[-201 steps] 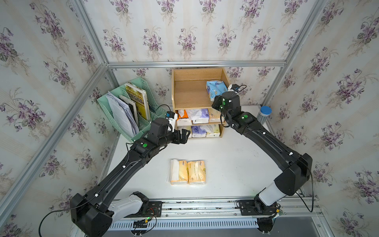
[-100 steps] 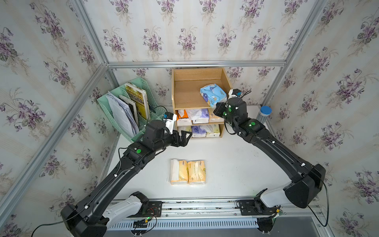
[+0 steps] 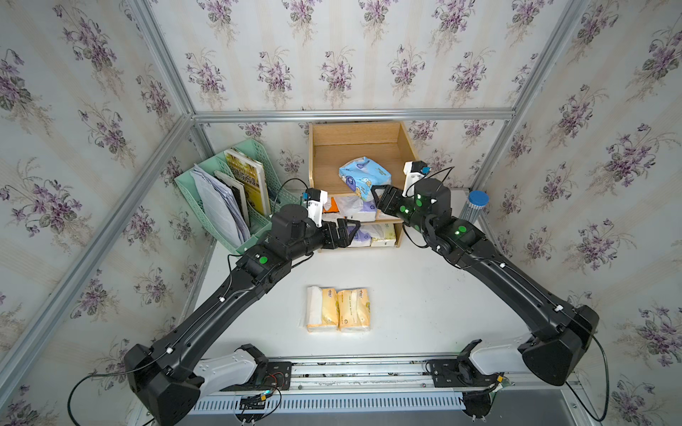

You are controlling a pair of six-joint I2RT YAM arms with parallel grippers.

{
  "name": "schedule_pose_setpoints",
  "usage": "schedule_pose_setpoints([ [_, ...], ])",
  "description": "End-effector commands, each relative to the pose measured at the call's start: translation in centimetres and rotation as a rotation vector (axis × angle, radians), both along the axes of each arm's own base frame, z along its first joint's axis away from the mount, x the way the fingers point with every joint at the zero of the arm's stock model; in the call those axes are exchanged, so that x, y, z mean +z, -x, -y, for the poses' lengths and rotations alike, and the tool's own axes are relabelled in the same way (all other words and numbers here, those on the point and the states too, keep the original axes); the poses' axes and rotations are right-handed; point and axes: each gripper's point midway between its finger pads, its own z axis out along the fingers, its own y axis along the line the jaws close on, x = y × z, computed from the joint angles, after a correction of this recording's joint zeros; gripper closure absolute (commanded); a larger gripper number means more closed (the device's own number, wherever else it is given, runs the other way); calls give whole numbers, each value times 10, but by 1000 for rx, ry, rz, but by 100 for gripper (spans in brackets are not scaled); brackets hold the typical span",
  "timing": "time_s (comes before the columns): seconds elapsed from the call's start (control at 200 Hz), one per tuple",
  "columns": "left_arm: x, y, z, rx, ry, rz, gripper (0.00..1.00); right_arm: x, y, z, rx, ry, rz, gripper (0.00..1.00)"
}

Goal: Remove the tissue boxes from the shelf
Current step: Pick up a box of tissues from the shelf.

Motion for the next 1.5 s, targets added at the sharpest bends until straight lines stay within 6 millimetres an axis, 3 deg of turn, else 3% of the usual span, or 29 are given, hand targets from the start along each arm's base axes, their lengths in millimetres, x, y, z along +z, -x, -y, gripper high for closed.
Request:
schedule_pose_setpoints([
  [0.0,28,-13,11,9,91,55,1,11,6,9,0,42,37,30],
  [0.14,35,-21,27,-4,103,63,1,7,1,31,7,-9,27,25],
  [0.18,35,-22,30,-4,106,65,1,4,5,26,48,-33,20,24],
  [0.205,35,-23,32,-4,109,65,1,2,-3,38,30,-47,14,24],
  [0.405,31,-23,38,-13,108,56,1,-3,-10,33,52,-62,9,22],
  [0.655,15,-6,-5,102,-9,79,1,-4,-24,19,84,-114,14,20],
  [0.809,17,6,-26,143,-54,111,1,-8,-29,16,83,-132,7,19],
  [1.109,16,16,-44,172,-111,135,1,-32,-41,6,79,-176,-53,19],
  [1.324,11,19,-51,182,-126,133,1,-31,-48,-3,69,-220,-48,20],
  [1.494,9,21,-57,192,-145,138,1,-34,-56,-1,19,-229,-53,31],
])
